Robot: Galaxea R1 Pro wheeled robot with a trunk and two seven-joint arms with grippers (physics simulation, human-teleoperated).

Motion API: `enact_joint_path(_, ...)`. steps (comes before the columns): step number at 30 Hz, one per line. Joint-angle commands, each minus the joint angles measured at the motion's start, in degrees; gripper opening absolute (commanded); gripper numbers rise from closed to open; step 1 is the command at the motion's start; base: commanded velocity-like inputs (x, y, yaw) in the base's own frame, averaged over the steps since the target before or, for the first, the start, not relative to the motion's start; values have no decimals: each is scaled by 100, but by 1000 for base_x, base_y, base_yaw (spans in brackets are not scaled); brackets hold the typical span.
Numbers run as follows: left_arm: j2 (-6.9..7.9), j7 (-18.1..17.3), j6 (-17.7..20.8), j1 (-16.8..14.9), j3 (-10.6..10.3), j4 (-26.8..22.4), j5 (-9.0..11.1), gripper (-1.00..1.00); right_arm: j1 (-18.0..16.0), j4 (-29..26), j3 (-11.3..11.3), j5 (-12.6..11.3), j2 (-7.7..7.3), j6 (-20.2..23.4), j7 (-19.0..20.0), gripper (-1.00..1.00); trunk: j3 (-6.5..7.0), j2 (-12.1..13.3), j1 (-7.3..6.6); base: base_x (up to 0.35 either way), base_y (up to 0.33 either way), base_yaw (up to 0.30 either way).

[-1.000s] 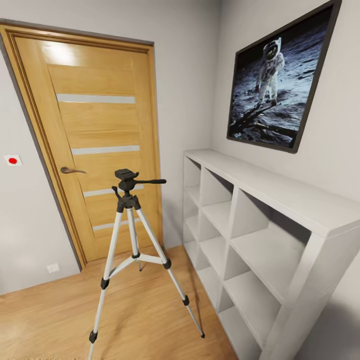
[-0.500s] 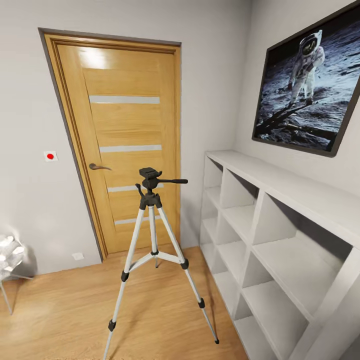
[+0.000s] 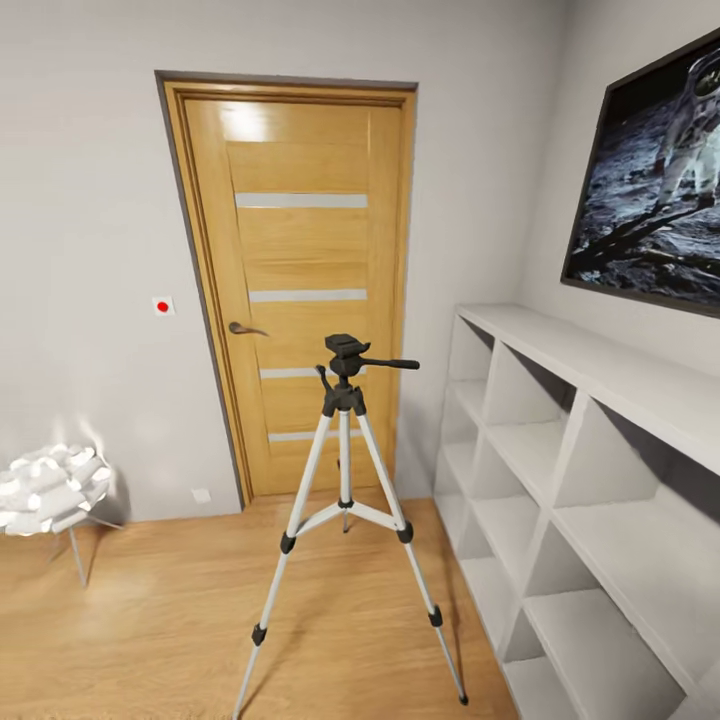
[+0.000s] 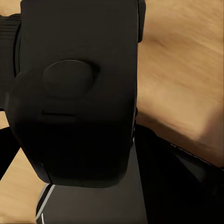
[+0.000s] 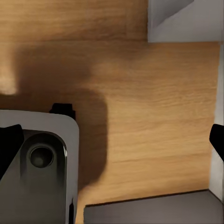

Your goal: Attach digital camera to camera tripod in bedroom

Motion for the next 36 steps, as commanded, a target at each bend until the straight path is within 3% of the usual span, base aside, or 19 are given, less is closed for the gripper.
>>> enact_joint_path(1,-1,0,-6,-5,-48,1,32,-100,-8,18,-49,50,-4,-36,14,100,-8,-6,2,123,-77,274)
enact_joint_path(26,-2,2,-1,-5,-47,1,30,-100,-8,18,-49,50,3,-36,11,100,-8,-6,2,235,-159,271)
enact_joint_path(36,-2,6,-9,-5,-47,1,36,-100,-8,18,-49,42,3,-44,-9,100,-8,-6,2,93,-64,48)
